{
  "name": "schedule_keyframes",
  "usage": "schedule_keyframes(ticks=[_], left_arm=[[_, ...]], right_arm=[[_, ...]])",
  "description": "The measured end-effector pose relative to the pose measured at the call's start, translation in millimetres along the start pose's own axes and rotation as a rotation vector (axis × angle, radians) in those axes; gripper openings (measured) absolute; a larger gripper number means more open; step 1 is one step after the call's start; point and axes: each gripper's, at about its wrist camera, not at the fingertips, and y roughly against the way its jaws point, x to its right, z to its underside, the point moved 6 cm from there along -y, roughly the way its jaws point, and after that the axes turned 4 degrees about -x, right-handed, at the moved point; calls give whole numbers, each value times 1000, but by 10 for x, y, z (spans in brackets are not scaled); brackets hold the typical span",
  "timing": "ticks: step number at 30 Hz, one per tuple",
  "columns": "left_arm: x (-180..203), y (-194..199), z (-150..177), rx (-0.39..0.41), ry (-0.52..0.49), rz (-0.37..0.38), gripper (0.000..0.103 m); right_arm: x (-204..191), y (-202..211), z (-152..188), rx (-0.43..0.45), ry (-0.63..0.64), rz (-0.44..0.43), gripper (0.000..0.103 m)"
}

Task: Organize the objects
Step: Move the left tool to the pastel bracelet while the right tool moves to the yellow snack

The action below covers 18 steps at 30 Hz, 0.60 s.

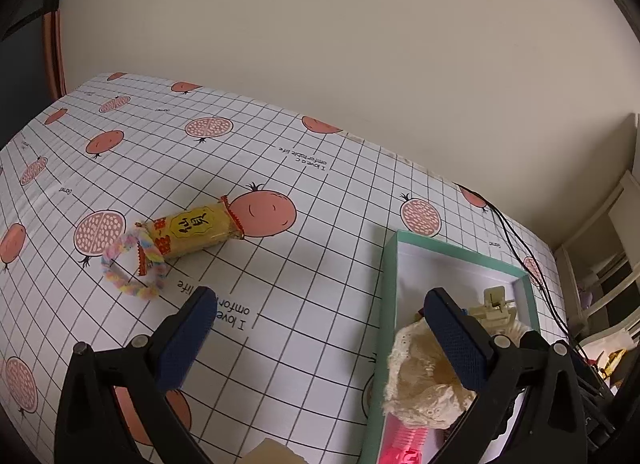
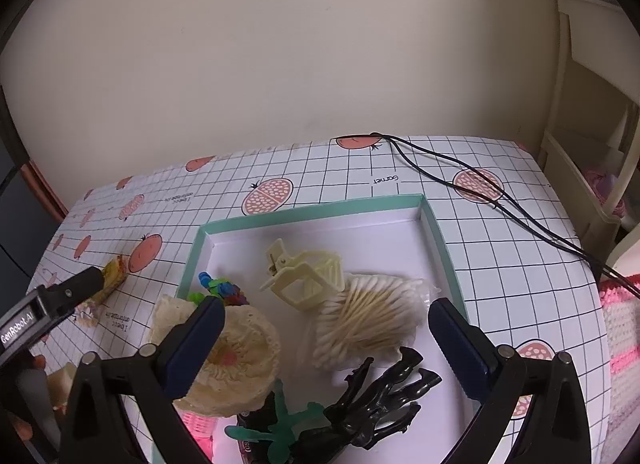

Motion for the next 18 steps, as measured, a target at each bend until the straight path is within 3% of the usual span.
schedule_keyframes(ticks=[10,18], left_arm=[[-262,42,-157,17,-1,-20,103],[-597,90,-293,25,25,-28,103]], right_arm=[[-66,-8,-20,-2,6,31,103],[-356,30,-112,17,45,24,103]])
